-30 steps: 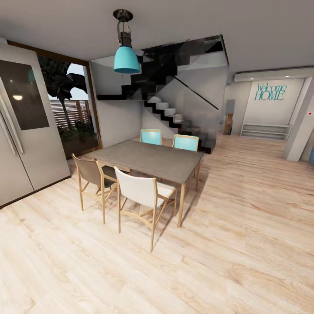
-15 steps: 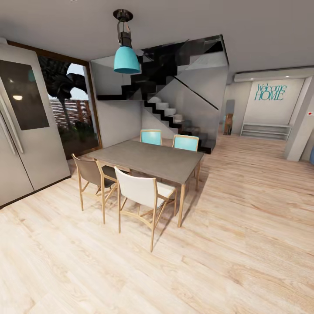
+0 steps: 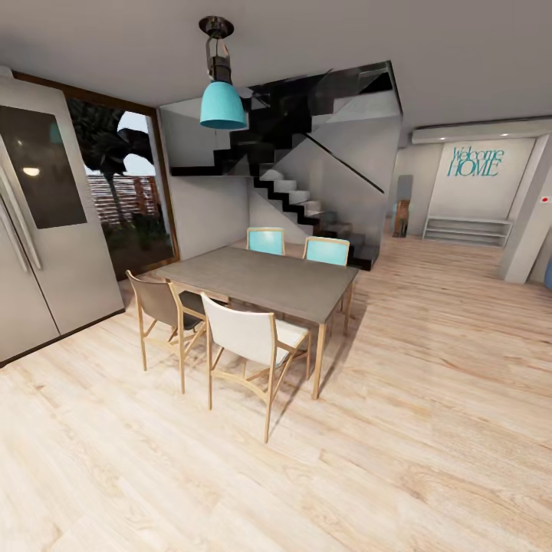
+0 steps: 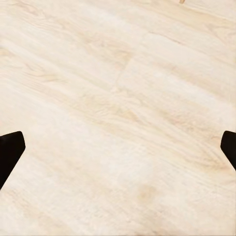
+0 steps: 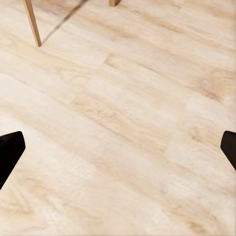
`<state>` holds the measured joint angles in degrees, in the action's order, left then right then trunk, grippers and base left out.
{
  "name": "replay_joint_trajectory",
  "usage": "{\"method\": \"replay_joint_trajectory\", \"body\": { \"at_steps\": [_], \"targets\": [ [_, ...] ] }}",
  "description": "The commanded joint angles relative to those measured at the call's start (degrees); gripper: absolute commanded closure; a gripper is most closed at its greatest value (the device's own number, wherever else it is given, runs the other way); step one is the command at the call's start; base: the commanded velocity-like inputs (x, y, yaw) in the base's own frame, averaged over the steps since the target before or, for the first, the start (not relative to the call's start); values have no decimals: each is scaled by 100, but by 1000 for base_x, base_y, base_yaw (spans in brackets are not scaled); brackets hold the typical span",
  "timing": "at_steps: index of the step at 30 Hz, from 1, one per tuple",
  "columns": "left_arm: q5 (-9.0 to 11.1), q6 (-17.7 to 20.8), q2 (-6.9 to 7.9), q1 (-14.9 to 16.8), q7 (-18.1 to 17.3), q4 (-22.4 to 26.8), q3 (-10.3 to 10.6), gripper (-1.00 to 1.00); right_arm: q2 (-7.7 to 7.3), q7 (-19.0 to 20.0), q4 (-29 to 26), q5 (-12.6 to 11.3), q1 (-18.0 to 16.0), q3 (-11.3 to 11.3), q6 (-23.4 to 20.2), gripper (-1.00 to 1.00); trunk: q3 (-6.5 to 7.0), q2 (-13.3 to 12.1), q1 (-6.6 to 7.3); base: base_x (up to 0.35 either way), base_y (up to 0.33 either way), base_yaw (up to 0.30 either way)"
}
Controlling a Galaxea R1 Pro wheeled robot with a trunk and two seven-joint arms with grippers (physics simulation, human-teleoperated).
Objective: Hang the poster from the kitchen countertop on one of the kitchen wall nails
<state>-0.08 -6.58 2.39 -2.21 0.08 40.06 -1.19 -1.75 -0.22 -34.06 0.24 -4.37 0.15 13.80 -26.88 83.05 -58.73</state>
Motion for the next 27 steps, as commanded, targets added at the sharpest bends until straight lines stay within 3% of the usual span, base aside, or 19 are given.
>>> {"method": "replay_joint_trajectory", "body": {
  "at_steps": [1, 8, 27],
  "targets": [
    [-1, -10, 2, -2, 1, 4, -4, -100, -4, 0, 1, 4, -3, 2, 17, -100, -5, 3, 0, 0, 0, 0],
    [-1, -10, 7, 0, 8, -4, -4, -100, -25, -5, 2, 10, -2, 14, 28, -100, -5, 3, 0, 0, -71, 105],
    [-1, -10, 7, -2, 10, -21, -11, -100, -7, -27, 10, 15, -2, 30, 35, -100, -5, 3, 0, 0, -10, 283]
  ]
}}
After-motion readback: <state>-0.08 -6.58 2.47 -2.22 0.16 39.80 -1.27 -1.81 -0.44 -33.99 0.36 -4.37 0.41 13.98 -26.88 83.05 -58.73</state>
